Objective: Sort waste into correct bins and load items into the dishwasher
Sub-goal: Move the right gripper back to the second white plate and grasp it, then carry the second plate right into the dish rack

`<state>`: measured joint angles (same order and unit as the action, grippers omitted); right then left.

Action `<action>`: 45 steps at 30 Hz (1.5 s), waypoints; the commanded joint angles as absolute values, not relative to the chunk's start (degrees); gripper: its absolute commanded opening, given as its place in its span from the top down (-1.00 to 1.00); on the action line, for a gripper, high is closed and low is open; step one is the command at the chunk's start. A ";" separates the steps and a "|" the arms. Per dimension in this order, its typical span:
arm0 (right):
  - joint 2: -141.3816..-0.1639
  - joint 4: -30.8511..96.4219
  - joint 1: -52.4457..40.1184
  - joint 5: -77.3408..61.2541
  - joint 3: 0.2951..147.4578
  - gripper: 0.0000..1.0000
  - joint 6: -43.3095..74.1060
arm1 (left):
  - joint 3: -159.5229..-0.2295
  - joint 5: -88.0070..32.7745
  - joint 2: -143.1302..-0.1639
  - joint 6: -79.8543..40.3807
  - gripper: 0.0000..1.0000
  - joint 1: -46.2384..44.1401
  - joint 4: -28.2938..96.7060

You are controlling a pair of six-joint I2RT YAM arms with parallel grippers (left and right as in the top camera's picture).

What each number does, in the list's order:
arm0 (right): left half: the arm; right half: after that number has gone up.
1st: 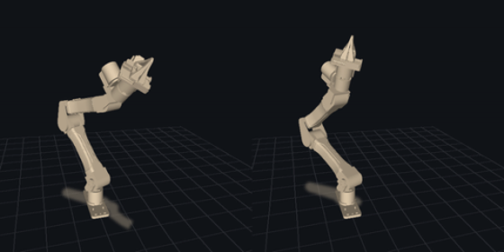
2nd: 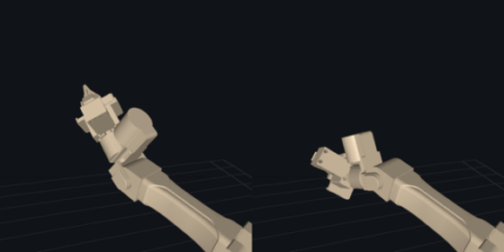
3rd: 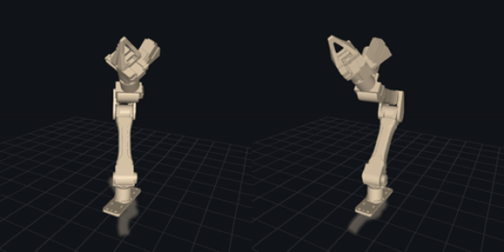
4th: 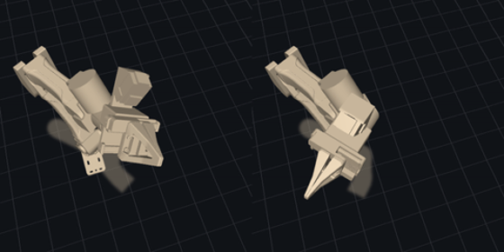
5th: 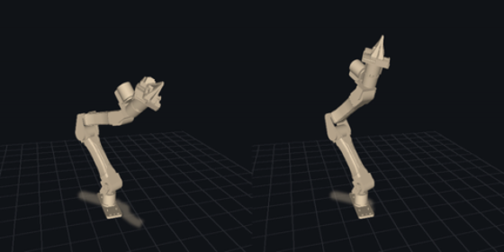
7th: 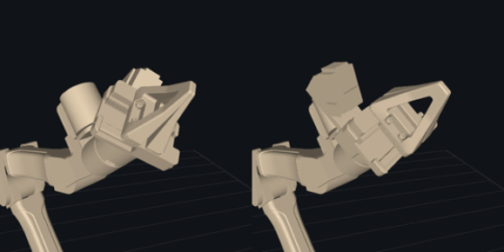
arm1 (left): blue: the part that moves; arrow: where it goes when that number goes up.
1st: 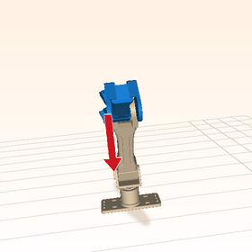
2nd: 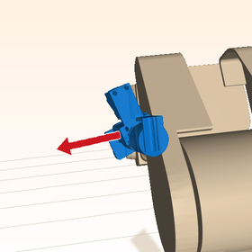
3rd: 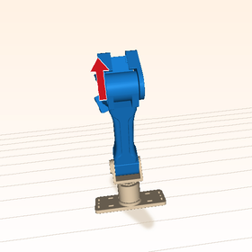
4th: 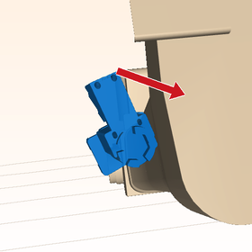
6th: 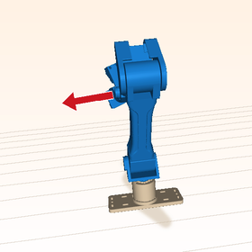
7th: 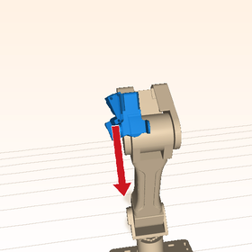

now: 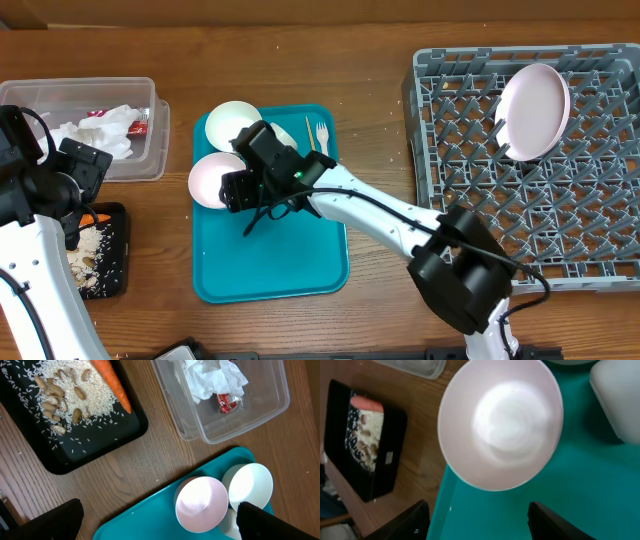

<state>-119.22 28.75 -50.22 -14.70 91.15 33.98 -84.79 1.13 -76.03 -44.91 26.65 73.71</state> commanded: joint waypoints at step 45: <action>-74.22 68.93 -7.44 43.62 92.01 0.92 34.04 | -85.27 1.52 -76.18 -45.43 -1.00 26.63 73.65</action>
